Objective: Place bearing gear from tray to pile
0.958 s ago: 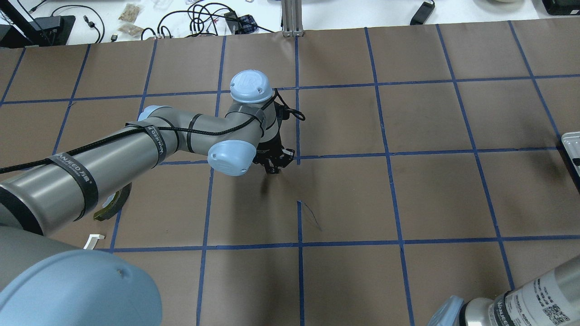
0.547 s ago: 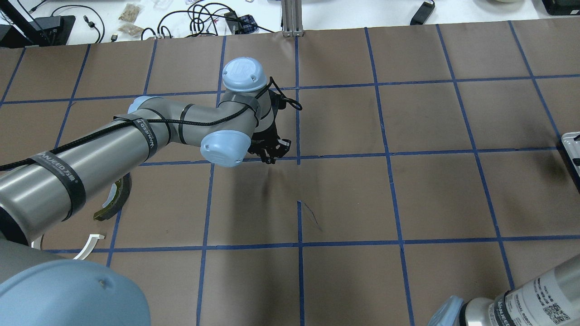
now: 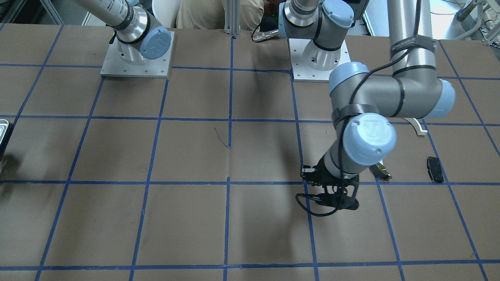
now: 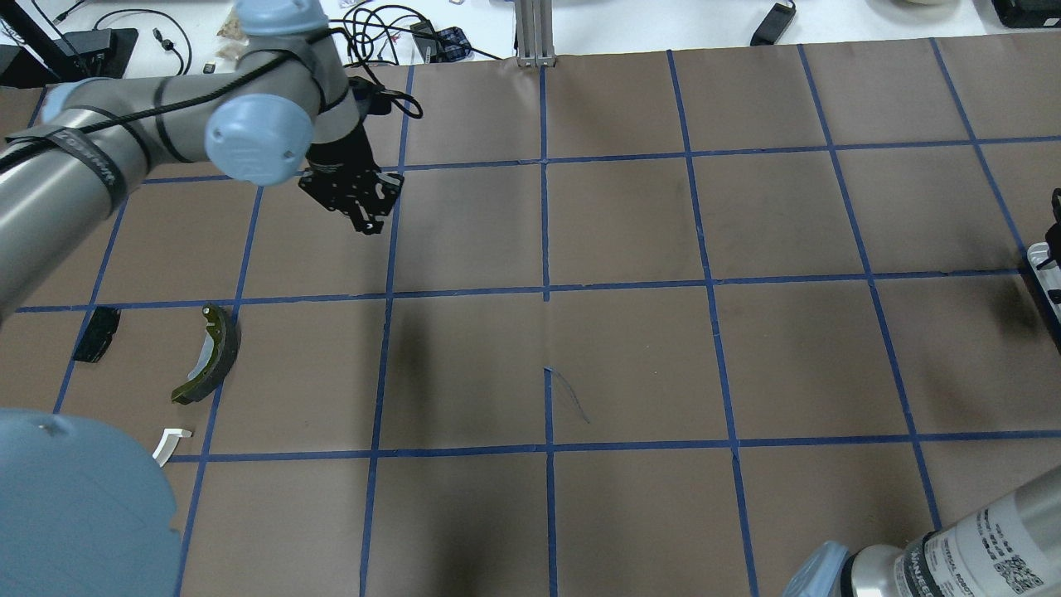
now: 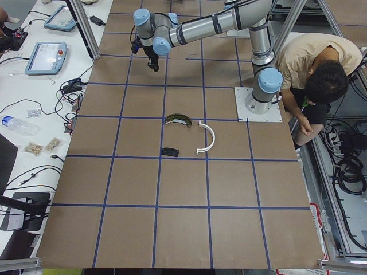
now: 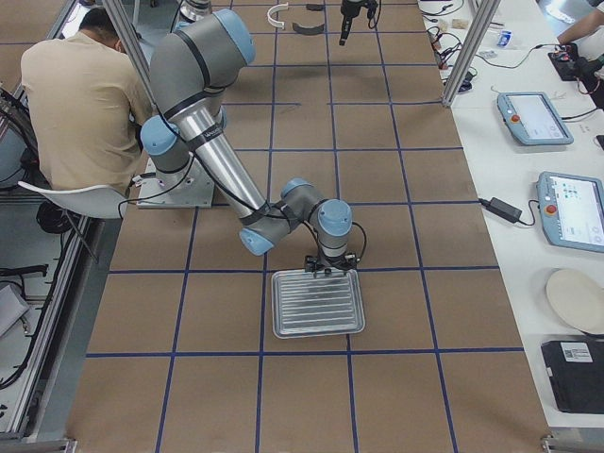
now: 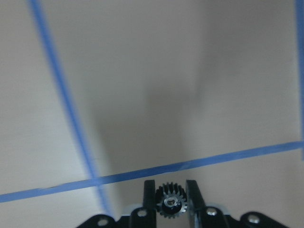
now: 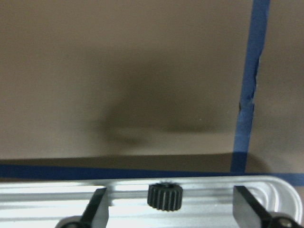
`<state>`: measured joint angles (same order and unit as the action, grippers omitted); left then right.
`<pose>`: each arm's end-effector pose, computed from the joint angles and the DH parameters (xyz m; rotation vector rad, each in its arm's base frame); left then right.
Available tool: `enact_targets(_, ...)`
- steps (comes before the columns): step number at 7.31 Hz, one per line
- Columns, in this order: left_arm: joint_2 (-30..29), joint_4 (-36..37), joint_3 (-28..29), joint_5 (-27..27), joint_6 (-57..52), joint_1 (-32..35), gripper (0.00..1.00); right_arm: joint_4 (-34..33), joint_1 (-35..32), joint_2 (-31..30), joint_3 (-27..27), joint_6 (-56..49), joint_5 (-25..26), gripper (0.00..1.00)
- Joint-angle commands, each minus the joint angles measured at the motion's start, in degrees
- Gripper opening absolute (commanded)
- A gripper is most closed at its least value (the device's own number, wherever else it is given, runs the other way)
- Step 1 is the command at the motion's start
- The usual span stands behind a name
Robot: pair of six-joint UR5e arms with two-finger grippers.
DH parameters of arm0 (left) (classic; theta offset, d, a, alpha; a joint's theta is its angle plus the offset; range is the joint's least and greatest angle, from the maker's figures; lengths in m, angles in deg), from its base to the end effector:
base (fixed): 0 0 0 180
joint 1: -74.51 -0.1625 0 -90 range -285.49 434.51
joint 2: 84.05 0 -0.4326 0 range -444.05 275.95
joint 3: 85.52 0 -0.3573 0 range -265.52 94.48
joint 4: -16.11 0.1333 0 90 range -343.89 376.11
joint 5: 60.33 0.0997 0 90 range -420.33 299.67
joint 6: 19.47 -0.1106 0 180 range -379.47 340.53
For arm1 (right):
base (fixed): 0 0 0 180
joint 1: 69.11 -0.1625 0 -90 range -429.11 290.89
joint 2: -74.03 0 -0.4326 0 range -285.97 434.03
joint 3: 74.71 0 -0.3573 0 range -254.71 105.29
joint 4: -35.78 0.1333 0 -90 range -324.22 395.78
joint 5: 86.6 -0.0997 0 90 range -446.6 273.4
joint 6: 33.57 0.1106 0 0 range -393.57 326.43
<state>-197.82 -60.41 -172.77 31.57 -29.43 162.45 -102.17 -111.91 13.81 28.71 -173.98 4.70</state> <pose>-0.1083 -0.5965 0.3076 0.2180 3.1078 0.2096 -0.3395 -0.4926 0.1914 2.2226 -2.1034 -0.0431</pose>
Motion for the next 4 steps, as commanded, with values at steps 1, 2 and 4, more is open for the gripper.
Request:
enact_targets(1,1.4,-2.7,-0.4,1.7,-6.5,-9.6,0.0,0.0,0.0,0.0,0.3,0.1,-0.6,0.8)
enact_targets(2,1.8,-2.8,-0.5,4.1,-8.3,-13.4,0.0,0.0,0.0,-0.1,-0.1,0.4,-0.5,0.65)
enact_targets(4,1.9,-2.2,-2.6,5.6,-13.0,-21.1,0.0,0.0,-0.1,-0.2,-0.1,0.6,0.2,0.3)
